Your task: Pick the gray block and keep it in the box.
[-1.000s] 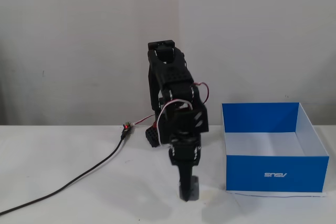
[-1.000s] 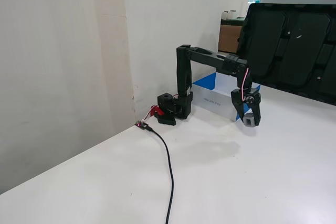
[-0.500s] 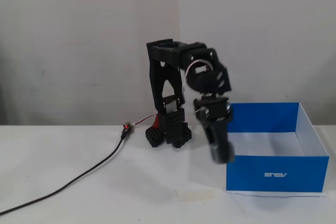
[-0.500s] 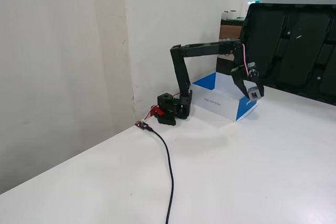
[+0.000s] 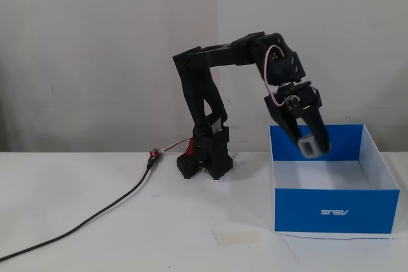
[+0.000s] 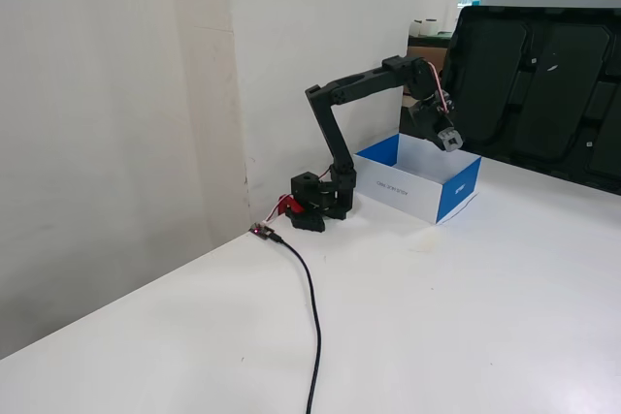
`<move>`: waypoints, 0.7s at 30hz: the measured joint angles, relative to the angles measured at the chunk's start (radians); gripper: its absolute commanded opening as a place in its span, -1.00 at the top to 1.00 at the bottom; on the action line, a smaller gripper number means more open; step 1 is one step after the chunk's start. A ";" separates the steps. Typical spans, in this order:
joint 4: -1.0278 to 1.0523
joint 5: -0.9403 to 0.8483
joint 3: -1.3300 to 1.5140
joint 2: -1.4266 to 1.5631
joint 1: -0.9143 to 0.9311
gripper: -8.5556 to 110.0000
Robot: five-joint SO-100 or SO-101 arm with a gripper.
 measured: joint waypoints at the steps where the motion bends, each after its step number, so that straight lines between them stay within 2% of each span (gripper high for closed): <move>1: 0.000 0.000 0.009 0.000 -0.017 0.74; 15: -0.021 0.000 0.104 0.000 -0.222 0.72; 21: -0.025 0.000 0.104 0.000 -0.250 0.56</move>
